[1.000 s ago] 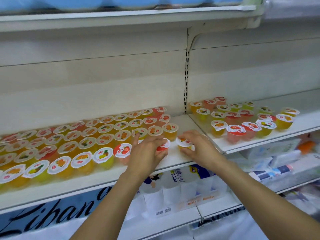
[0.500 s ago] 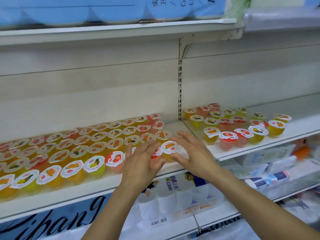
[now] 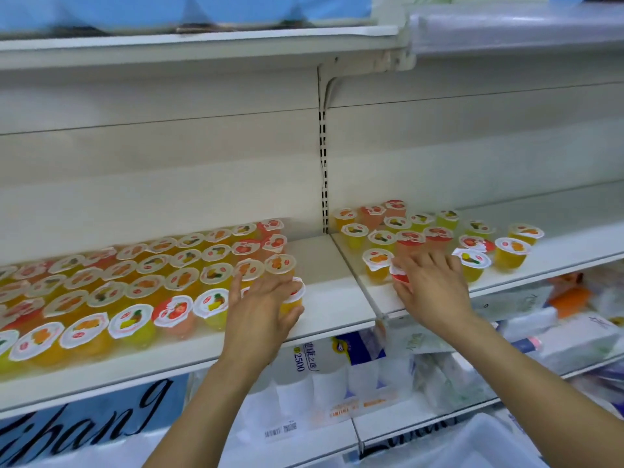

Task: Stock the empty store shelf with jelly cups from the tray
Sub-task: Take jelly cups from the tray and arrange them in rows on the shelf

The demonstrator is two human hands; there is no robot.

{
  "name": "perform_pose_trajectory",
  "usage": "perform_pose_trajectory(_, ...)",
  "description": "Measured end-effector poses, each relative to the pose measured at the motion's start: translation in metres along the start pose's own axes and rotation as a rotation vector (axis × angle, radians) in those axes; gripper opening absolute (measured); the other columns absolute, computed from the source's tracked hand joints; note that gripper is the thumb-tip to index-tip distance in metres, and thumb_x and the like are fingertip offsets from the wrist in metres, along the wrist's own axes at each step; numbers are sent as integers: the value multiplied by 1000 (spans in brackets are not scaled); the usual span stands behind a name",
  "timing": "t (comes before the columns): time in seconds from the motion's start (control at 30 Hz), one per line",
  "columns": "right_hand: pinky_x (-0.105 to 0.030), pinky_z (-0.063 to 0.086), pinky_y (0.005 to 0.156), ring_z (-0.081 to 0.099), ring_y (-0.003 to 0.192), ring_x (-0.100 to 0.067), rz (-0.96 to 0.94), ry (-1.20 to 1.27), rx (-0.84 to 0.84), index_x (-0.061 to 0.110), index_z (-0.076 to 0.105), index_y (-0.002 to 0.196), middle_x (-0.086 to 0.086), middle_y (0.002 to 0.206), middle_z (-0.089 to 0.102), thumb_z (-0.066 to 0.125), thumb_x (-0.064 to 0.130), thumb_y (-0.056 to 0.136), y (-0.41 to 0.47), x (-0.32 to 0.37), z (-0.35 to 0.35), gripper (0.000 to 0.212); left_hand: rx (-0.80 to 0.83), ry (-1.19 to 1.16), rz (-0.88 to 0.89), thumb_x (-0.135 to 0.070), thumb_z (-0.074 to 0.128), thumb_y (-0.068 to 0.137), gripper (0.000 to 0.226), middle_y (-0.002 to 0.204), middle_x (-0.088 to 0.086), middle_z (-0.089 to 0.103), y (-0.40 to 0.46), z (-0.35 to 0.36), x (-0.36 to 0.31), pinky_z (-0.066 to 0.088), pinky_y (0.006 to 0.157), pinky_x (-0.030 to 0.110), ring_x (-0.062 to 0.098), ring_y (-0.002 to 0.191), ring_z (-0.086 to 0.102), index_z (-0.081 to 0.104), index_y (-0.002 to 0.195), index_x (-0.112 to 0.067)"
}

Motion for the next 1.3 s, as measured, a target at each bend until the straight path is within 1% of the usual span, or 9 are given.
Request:
perform_pose_trajectory(0.1, -39, 35, 77, 57, 93, -30, -62, 117, -68, 24, 68, 108, -3, 99, 67, 78, 34, 72, -4, 9, 2, 38, -41, -7, -19, -33, 75, 80, 22, 113, -17, 69, 1, -1, -1, 16, 116, 49, 7, 109, 62, 74, 102, -33)
perform_pose_trajectory(0.27, -33, 25, 78, 58, 97, -23, -267, 368, -85, 29, 65, 106, 6, 104, 66, 60, 45, 78, -1, 67, -8, 32, -74, -28, -56, -31, 77, 78, 20, 108, -17, 70, 2, -3, -4, 7, 117, 40, 6, 103, 64, 74, 97, -32)
perform_pose_trajectory(0.4, -34, 26, 83, 55, 100, -24, -370, 423, -20, 26, 65, 108, 2, 105, 64, 69, 37, 80, 5, 103, -4, 30, -62, -34, -62, -33, 76, 78, 21, 107, -18, 70, 1, -5, -6, 5, 116, 35, 5, 101, 65, 73, 99, -32)
perform_pose_trajectory(0.63, -36, 36, 90, 51, 110, -25, -391, 490, 4, 23, 63, 116, -1, 116, 59, 64, 35, 87, 11, 108, 7, 31, -64, -36, -93, -31, 75, 80, 25, 112, -16, 69, -1, -5, -8, 2, 115, 31, 6, 107, 63, 72, 105, -32)
perform_pose_trajectory(0.8, -38, 23, 108, 35, 133, -20, -331, 548, 44, 34, 59, 125, 2, 144, 44, 33, 67, 86, 11, 82, 1, 57, 11, -38, -182, -53, 61, 86, 33, 125, -23, 60, -1, -4, -11, -2, 118, 40, -2, 124, 48, 64, 115, -39)
perform_pose_trajectory(0.87, -38, 24, 104, 35, 133, -21, -235, 509, 32, 34, 58, 127, 1, 144, 44, 38, 59, 92, 20, 53, -2, 47, 14, -110, -235, -55, 60, 85, 32, 129, -24, 56, 0, -7, -11, -5, 118, 41, -2, 128, 43, 64, 113, -40)
perform_pose_trajectory(0.93, -38, 33, 96, 46, 123, -25, -169, 446, 38, 31, 61, 123, -3, 137, 50, 49, 43, 95, 33, 25, -1, 33, -6, -197, -308, -52, 61, 87, 30, 132, -25, 53, 6, -15, -9, -4, 119, 42, 0, 127, 43, 63, 114, -41)
perform_pose_trajectory(1.07, -34, 51, 74, 61, 93, -21, -195, 490, 193, 33, 67, 114, 0, 115, 62, 59, 36, 91, 49, 10, 2, 25, -62, -275, -395, -44, 56, 93, 26, 127, -17, 59, 25, -27, 3, 12, 117, 53, 7, 123, 48, 65, 116, -36)
perform_pose_trajectory(1.3, -32, 50, 73, 62, 91, -20, -181, 572, 187, 22, 72, 101, 0, 112, 65, 67, 15, 84, 67, 25, 23, 19, 261, -83, -305, -41, 42, 99, 32, 136, -17, 55, 55, -15, 20, 10, 118, 48, 13, 128, 47, 64, 121, -35)
Point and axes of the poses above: each hand's wrist, its own y-axis towards the middle knuckle, its own z-axis out of the palm, x = y × z, the point moved 4 cm from there along y, towards the middle knuckle
